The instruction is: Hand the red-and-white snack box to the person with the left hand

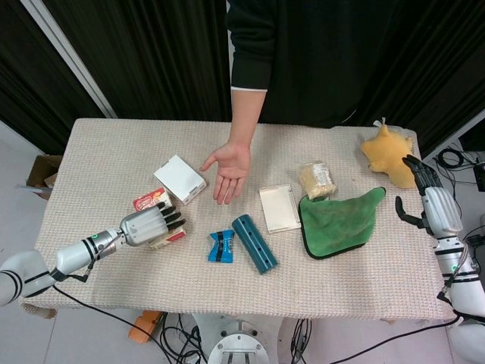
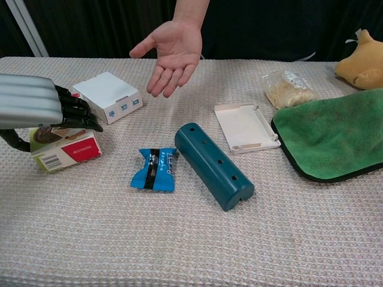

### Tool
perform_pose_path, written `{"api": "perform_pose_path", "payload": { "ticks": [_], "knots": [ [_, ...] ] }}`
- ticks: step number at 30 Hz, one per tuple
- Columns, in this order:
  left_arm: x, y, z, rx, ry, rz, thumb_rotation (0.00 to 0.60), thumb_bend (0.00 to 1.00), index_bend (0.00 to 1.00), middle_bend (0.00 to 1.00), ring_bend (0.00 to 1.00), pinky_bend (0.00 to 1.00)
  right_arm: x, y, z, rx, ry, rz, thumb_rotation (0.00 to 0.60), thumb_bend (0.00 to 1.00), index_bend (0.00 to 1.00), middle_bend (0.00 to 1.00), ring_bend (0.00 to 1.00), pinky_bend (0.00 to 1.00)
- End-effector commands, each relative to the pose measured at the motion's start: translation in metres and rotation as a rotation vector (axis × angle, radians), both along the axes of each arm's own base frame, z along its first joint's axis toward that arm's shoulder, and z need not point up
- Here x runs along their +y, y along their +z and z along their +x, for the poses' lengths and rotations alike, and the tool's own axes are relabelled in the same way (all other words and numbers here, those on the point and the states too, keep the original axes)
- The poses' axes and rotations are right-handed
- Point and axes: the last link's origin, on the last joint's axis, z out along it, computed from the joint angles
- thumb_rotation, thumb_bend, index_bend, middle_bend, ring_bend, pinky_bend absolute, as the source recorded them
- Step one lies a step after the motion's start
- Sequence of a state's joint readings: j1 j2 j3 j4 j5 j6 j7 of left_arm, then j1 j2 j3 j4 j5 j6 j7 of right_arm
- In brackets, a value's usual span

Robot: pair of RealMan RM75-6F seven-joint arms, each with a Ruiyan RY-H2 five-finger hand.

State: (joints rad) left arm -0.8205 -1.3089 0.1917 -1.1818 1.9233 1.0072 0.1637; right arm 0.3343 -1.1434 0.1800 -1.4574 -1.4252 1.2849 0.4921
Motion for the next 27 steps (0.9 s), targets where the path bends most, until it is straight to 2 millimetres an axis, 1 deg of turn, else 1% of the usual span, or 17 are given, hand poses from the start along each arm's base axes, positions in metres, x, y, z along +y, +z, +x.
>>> {"api": "perform_pose_path", "payload": {
  "ticks": [1, 5, 8, 11, 13, 15, 16, 18, 20, 24, 27],
  "knots": [
    [-0.002, 0.005, 0.008, -0.053, -0.029, 0.020, 0.600, 0.36, 0.61, 0.66, 0.37, 0.37, 0.001, 0.001, 0.000, -0.001, 0.000, -0.003, 0.600, 0.46, 0.00, 0.00, 0.00, 0.04],
    [-0.001, 0.022, 0.022, -0.141, -0.055, 0.072, 0.600, 0.37, 0.62, 0.67, 0.39, 0.37, 0.002, 0.003, -0.002, -0.002, -0.003, -0.006, 0.600, 0.46, 0.00, 0.00, 0.00, 0.04],
    [0.000, 0.044, 0.031, -0.181, -0.090, 0.132, 0.600, 0.36, 0.63, 0.67, 0.39, 0.37, 0.003, 0.005, -0.003, -0.004, -0.005, -0.011, 0.600, 0.46, 0.00, 0.00, 0.00, 0.04],
    [0.006, 0.074, 0.041, -0.194, -0.118, 0.209, 0.600, 0.36, 0.63, 0.67, 0.39, 0.37, 0.004, 0.009, -0.003, -0.003, -0.001, -0.019, 0.600, 0.46, 0.00, 0.00, 0.00, 0.04],
    [0.013, 0.094, 0.052, -0.208, -0.128, 0.261, 0.600, 0.36, 0.63, 0.67, 0.39, 0.37, 0.005, 0.012, -0.002, -0.005, 0.003, -0.025, 0.600, 0.46, 0.00, 0.00, 0.00, 0.04],
    [0.018, 0.107, 0.069, -0.258, -0.131, 0.290, 0.600, 0.36, 0.63, 0.67, 0.40, 0.37, 0.006, 0.014, -0.001, -0.008, 0.006, -0.031, 0.600, 0.46, 0.00, 0.00, 0.00, 0.04],
    [0.019, 0.110, 0.077, -0.284, -0.135, 0.295, 0.600, 0.36, 0.63, 0.67, 0.40, 0.37, 0.006, 0.014, 0.000, -0.009, 0.007, -0.033, 0.600, 0.46, 0.00, 0.00, 0.00, 0.04],
    [0.024, 0.111, 0.094, -0.321, -0.157, 0.305, 0.600, 0.36, 0.63, 0.67, 0.40, 0.37, 0.005, 0.015, 0.000, -0.015, 0.007, -0.036, 0.600, 0.46, 0.00, 0.00, 0.00, 0.04],
    [0.030, 0.104, 0.107, -0.342, -0.150, 0.299, 0.600, 0.36, 0.63, 0.67, 0.40, 0.37, 0.005, 0.014, 0.000, -0.020, 0.006, -0.036, 0.600, 0.46, 0.00, 0.00, 0.00, 0.04],
    [0.046, 0.075, 0.133, -0.380, -0.138, 0.266, 0.600, 0.36, 0.63, 0.67, 0.40, 0.38, 0.003, 0.012, 0.003, -0.065, 0.004, -0.020, 0.600, 0.46, 0.00, 0.00, 0.00, 0.04],
    [0.055, 0.057, 0.150, -0.406, -0.138, 0.251, 0.600, 0.36, 0.63, 0.67, 0.40, 0.37, 0.003, 0.013, 0.002, -0.053, 0.005, -0.022, 0.600, 0.46, 0.00, 0.00, 0.00, 0.04]
  ]
}}
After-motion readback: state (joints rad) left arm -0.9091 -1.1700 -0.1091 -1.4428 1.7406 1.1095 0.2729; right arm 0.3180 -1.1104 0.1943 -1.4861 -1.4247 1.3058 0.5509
